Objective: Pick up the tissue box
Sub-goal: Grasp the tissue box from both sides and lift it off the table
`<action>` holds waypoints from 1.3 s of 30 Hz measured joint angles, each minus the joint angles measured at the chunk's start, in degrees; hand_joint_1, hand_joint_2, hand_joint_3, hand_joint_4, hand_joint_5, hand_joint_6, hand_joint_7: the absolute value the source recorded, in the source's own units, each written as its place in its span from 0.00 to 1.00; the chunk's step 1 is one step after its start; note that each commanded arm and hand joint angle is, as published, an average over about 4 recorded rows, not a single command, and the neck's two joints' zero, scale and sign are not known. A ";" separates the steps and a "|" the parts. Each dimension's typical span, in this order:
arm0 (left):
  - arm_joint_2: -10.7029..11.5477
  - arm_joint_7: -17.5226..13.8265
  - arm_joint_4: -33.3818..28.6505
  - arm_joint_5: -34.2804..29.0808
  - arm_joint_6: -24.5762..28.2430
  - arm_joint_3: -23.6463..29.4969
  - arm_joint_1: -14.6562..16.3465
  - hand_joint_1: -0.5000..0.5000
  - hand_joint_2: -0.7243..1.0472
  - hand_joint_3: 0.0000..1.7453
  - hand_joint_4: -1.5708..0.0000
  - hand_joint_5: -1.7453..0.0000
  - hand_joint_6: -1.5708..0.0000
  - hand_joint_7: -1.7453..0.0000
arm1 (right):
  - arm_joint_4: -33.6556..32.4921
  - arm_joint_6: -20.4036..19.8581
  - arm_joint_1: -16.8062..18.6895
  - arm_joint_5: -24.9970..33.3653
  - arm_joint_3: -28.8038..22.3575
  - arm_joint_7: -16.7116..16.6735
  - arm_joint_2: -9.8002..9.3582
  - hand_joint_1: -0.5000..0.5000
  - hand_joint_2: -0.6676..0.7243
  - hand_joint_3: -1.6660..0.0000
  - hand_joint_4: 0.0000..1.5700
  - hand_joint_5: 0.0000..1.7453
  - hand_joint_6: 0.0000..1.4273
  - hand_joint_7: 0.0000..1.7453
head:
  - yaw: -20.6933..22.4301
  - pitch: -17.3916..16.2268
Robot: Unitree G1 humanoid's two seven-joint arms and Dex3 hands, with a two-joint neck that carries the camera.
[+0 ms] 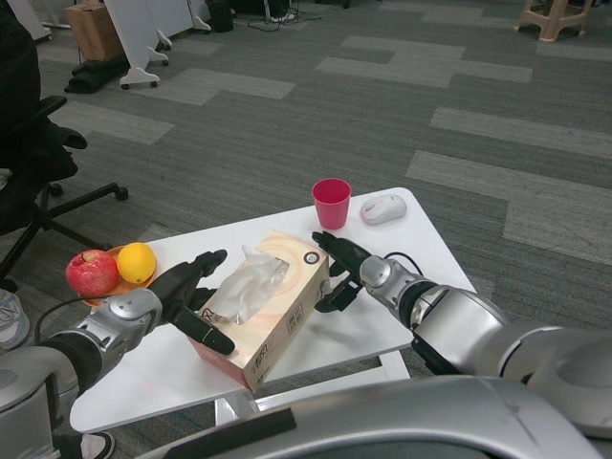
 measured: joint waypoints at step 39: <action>4.68 -5.77 -2.09 4.07 -8.75 9.24 1.85 1.00 0.95 0.05 0.95 1.00 1.00 1.00 | -0.01 -0.05 0.56 -0.01 -1.02 0.05 0.02 0.66 0.23 0.61 0.00 0.72 0.00 0.00 | 0.30 0.31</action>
